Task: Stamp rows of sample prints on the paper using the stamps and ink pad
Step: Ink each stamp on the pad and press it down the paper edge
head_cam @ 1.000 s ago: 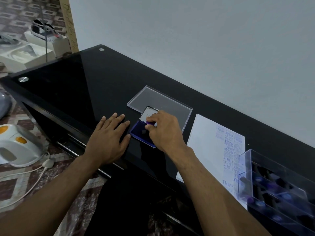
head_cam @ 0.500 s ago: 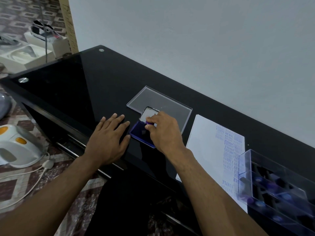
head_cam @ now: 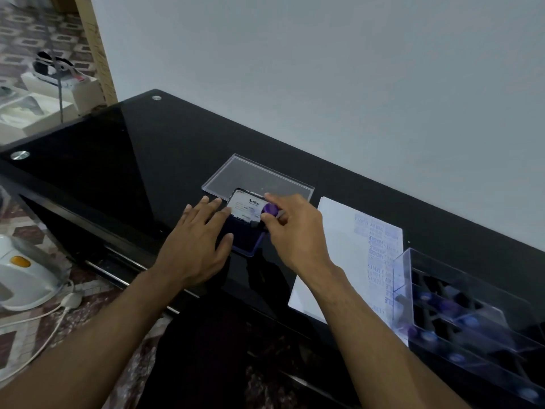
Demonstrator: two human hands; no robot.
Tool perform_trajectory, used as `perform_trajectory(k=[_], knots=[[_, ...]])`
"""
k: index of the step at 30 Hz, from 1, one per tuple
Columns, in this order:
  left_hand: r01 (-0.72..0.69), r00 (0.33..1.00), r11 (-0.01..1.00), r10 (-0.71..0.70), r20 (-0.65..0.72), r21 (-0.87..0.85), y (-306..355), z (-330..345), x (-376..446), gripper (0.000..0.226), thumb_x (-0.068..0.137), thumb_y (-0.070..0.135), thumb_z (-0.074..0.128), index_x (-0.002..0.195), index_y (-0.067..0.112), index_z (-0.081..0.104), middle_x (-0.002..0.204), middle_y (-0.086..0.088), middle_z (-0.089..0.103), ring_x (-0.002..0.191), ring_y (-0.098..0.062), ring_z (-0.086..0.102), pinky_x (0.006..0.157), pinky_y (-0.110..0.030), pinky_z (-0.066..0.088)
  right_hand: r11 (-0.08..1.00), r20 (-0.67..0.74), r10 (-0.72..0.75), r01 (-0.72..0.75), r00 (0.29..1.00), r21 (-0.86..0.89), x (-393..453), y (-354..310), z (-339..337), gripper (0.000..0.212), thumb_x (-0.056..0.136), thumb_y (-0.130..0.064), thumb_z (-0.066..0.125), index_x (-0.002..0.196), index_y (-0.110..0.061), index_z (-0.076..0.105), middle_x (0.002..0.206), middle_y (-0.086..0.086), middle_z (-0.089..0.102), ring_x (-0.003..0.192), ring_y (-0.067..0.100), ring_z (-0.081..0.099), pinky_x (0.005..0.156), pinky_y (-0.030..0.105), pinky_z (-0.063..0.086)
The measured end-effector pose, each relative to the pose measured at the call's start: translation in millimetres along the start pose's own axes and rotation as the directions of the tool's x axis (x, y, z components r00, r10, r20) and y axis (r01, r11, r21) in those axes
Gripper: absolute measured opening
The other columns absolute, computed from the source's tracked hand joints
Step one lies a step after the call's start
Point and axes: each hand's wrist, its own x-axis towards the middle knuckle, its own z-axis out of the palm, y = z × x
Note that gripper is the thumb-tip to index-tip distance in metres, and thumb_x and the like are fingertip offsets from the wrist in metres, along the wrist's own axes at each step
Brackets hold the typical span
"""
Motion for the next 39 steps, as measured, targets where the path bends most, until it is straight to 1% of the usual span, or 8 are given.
perform_trajectory(k=[8,12,14,17,21,27,33,39], knots=[[-0.112,0.994,0.991,0.113,0.008,-0.074,63,15,17,0.059,0.097,0.052,0.034,0.148,0.022,0.04,0.159,-0.005,0.035,0.15,-0.023,0.024,0.122,-0.045,0.026,0.99,-0.059,0.109,-0.114,0.992,-0.082,-21,45,-59,0.026,0.088,-0.022,0.071,0.114,-0.024,0.072,0.108,-0.006,0.06,0.088,0.01,0.062,0.085,0.02,0.051],[-0.166,0.983,0.981,0.172,0.055,-0.097,95,24,23,0.064,0.096,0.054,0.032,0.152,0.023,0.037,0.162,-0.003,0.031,0.152,-0.021,0.018,0.123,-0.044,0.023,0.979,-0.08,0.179,-0.186,0.981,-0.082,-32,72,-81,0.028,0.087,-0.018,0.071,0.114,-0.025,0.071,0.109,-0.008,0.059,0.081,0.005,0.062,0.072,0.0,0.043],[-0.187,0.978,0.977,0.195,0.075,-0.1,111,30,28,0.065,0.096,0.054,0.03,0.153,0.023,0.035,0.163,-0.002,0.028,0.153,-0.02,0.015,0.124,-0.042,0.019,0.974,-0.097,0.2,-0.209,0.975,-0.091,-36,84,-91,0.029,0.089,-0.016,0.069,0.116,-0.025,0.07,0.107,-0.008,0.058,0.081,0.004,0.06,0.07,-0.003,0.04],[-0.218,0.97,0.969,0.229,0.088,-0.112,132,40,36,0.065,0.097,0.054,0.03,0.154,0.023,0.035,0.164,-0.002,0.027,0.154,-0.021,0.013,0.124,-0.042,0.014,0.966,-0.127,0.22,-0.235,0.967,-0.111,-39,100,-106,0.032,0.091,-0.017,0.068,0.122,-0.024,0.067,0.11,-0.007,0.058,0.086,0.007,0.06,0.077,0.004,0.044],[-0.257,0.958,0.96,0.268,0.106,-0.109,152,55,50,0.064,0.097,0.052,0.029,0.153,0.021,0.037,0.162,-0.004,0.03,0.153,-0.023,0.017,0.124,-0.042,0.012,0.956,-0.164,0.237,-0.26,0.958,-0.138,-39,118,-121,0.031,0.09,-0.018,0.069,0.122,-0.02,0.068,0.114,-0.003,0.06,0.09,0.013,0.063,0.086,0.028,0.056],[-0.26,0.95,0.96,0.273,0.15,-0.101,167,73,71,0.064,0.097,0.053,0.027,0.153,0.023,0.036,0.164,-0.002,0.026,0.154,-0.023,0.014,0.121,-0.039,0.007,0.937,-0.18,0.279,-0.309,0.943,-0.163,-30,137,-130,0.029,0.091,-0.023,0.069,0.119,-0.02,0.069,0.118,-0.003,0.061,0.095,0.014,0.063,0.094,0.03,0.053],[-0.281,0.94,0.958,0.286,0.186,-0.051,169,89,96,0.067,0.096,0.054,0.026,0.154,0.022,0.036,0.164,-0.004,0.026,0.154,-0.025,0.014,0.12,-0.04,0.002,0.935,-0.166,0.28,-0.308,0.946,-0.177,-15,149,-133,0.03,0.091,-0.023,0.069,0.12,-0.018,0.068,0.117,-0.001,0.06,0.095,0.015,0.063,0.09,0.031,0.055],[-0.298,0.933,0.954,0.284,0.221,0.035,170,98,127,0.072,0.093,0.058,0.019,0.155,0.023,0.032,0.166,-0.004,0.022,0.155,-0.026,0.011,0.124,-0.05,0.005,0.936,-0.129,0.249,-0.273,0.96,-0.223,3,158,-128,0.029,0.092,-0.024,0.067,0.12,-0.017,0.068,0.116,-0.001,0.06,0.094,0.013,0.062,0.089,0.025,0.053]])
